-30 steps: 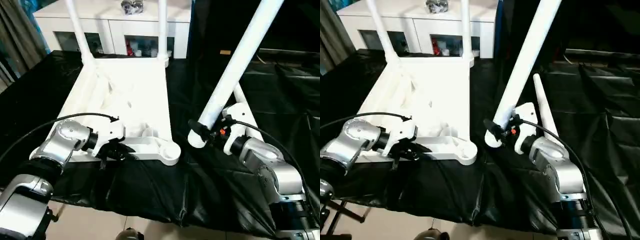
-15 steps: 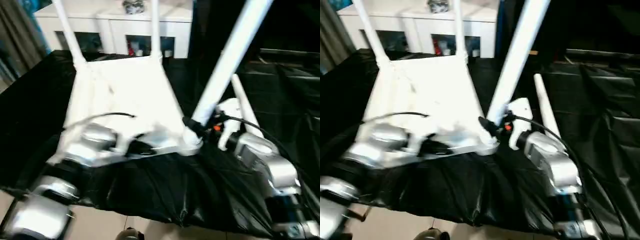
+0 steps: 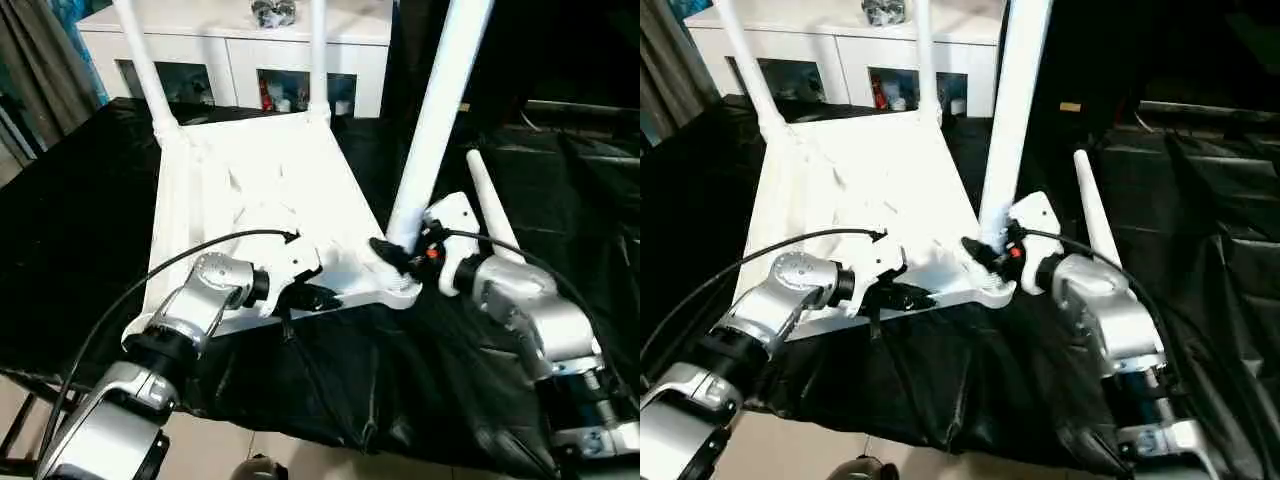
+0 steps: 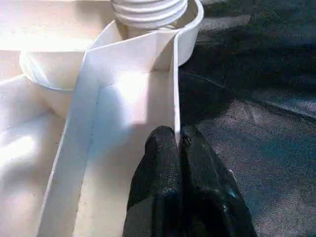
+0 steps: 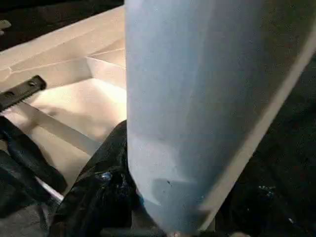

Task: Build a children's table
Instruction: Insert table leg to table base

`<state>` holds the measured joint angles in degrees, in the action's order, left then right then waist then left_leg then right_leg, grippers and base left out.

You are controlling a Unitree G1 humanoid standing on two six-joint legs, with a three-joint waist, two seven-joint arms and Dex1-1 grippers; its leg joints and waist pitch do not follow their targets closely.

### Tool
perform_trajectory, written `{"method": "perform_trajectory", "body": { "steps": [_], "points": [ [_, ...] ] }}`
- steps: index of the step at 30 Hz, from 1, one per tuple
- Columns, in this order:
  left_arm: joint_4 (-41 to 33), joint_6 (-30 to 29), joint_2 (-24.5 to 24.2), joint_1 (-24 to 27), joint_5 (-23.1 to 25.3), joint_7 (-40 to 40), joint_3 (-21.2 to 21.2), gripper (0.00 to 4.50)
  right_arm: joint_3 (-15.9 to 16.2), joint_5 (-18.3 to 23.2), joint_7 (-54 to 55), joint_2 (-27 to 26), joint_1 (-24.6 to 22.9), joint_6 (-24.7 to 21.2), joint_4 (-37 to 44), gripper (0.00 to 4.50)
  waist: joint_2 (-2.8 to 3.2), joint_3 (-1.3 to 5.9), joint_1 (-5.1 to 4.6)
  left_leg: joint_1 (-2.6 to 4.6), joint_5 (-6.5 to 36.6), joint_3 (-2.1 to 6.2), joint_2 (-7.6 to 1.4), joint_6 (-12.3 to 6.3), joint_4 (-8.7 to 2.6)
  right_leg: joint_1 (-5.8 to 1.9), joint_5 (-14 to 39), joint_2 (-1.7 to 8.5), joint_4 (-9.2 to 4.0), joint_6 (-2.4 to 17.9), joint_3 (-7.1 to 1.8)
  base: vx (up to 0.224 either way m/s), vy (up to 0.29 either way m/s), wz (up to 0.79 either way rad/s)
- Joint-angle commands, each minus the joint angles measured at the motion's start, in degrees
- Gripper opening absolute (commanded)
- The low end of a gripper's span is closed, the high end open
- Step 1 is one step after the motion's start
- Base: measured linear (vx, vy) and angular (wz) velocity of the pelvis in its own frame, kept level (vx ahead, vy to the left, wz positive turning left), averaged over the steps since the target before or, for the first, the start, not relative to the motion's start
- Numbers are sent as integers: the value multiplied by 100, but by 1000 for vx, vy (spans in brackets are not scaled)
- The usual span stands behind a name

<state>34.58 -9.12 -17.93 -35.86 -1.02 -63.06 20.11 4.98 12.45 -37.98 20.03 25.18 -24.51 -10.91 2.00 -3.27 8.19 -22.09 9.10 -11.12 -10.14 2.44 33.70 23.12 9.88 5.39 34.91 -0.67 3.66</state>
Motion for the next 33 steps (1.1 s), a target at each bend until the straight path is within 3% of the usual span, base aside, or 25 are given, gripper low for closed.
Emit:
{"method": "perform_trajectory", "body": {
  "steps": [1,10,17,27,33],
  "points": [
    [-163,-78,-12,77,14,-129,90,0,59,-157,-14,62,30,-76,-203,190,-117,413,-32,125,1530,147,-288,18,-412,-212,1890,371,-457,1001,-251,0,0,0],
    [-161,-153,-45,34,63,-11,14,0,220,-30,-332,109,-14,-344,-221,190,-145,413,-31,135,1583,147,-291,4,-417,-217,1847,369,-458,1020,-249,0,0,0],
    [-110,-166,-79,-4,71,-10,-40,0,220,-5,-384,212,-90,-460,-29,190,-156,409,-45,156,1821,159,-293,106,-437,-206,2034,370,-492,939,-252,0,0,0],
    [-98,-128,-112,-74,42,-126,-60,0,170,-59,-317,210,-91,-418,-97,190,-143,412,-60,155,1838,162,-294,127,-441,-201,1946,364,-487,990,-249,0,0,0],
    [-179,-19,-139,-53,-40,-319,-69,0,-125,190,-287,-54,-188,-78,-311,190,-119,420,-63,152,1875,162,-295,133,-443,-209,1804,373,-482,1063,-249,0,0,0]
  ]
}}
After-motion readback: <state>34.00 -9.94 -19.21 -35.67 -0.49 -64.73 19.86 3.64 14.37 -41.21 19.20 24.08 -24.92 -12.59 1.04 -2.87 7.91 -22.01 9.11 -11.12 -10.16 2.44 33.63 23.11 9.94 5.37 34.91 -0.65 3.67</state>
